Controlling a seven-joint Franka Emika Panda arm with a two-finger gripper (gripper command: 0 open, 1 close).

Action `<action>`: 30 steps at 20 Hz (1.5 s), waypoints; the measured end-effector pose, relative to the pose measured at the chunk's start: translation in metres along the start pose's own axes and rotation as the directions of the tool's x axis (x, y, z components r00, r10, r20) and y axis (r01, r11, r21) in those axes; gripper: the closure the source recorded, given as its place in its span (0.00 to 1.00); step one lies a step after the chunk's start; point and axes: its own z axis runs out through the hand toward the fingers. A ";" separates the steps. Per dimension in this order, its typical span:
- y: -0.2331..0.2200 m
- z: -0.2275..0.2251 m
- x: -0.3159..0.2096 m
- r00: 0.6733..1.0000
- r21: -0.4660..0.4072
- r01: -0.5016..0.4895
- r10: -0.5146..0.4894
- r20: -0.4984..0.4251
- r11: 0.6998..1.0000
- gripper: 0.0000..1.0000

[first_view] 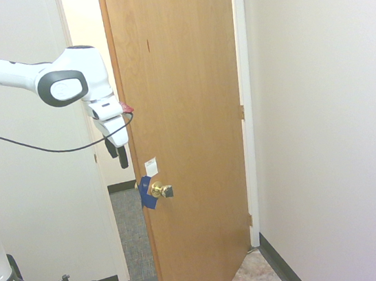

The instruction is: Close door

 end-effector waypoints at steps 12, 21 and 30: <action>-0.044 0.039 0.046 0.978 0.090 -0.202 0.196 0.073 0.975 0.00; -0.128 0.081 -0.047 0.993 0.117 -0.058 0.046 0.110 0.991 0.00; -0.269 0.126 -0.407 0.968 0.134 0.237 -0.245 0.046 0.962 0.00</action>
